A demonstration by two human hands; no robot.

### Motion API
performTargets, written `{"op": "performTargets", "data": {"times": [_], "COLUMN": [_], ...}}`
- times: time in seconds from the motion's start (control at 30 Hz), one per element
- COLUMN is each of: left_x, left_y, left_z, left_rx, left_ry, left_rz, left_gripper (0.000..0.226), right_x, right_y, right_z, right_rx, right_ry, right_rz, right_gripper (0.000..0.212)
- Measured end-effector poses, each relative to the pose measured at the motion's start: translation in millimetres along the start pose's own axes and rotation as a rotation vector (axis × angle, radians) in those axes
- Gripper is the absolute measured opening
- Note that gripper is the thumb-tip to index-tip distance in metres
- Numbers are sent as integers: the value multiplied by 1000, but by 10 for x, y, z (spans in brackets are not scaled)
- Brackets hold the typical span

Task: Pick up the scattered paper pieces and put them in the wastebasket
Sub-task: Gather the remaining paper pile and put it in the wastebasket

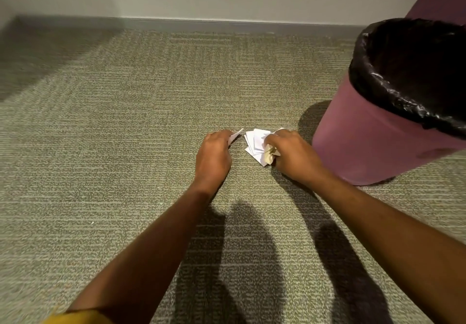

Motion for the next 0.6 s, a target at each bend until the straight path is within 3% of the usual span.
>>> {"op": "performTargets", "data": {"times": [0.3, 0.5, 0.6], "left_x": [-245, -294, -261], "left_y": [164, 118, 165], "left_z": [130, 375, 563], "left_rx": [-330, -971, -1261], "left_ry": [208, 573, 710], "left_rz": [40, -64, -146], "left_gripper": [22, 18, 23], "right_x": [-224, -355, -424], "right_y": [377, 833, 1097], "right_z": [-47, -136, -302], "right_rx": [428, 762, 799], "right_ry": [-79, -228, -183], "right_rz": [233, 365, 379], "right_gripper": [46, 38, 40]}}
Point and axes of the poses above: each hand's wrist, its own x-axis towards the middle knuckle, its own y-axis out of the back of the hand, z = x × y, the point moved 7 cm from there along x, towards the middle knuckle, and after that the axes turned 3 degrees about x, right-handed, at the moved point
